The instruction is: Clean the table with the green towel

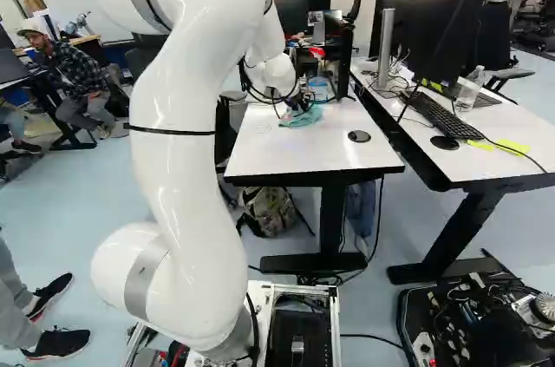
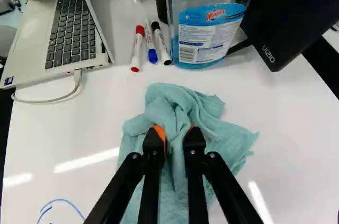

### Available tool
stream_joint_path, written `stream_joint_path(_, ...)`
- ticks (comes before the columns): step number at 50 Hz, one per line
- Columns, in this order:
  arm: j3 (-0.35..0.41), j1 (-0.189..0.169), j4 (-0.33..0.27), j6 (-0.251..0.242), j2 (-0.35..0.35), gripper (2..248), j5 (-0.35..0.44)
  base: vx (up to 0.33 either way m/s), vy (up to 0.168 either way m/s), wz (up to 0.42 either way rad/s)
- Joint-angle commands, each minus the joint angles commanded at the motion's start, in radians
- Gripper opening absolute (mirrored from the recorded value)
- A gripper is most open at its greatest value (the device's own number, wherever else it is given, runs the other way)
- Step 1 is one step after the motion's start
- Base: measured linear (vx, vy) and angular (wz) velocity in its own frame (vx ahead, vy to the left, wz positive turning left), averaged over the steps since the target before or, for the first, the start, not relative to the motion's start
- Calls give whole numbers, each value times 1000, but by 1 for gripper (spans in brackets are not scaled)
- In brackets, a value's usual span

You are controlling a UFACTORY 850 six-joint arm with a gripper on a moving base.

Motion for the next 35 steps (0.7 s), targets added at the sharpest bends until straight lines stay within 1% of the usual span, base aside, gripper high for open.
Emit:
stream_joint_path(10,-32,-18,0,0,-24,51,0,0,0,0)
stream_joint_path(21,-47,-45,0,0,-35,51,0,0,0,0)
stream_joint_path(35,-30,-81,0,0,-22,51,0,0,0,0)
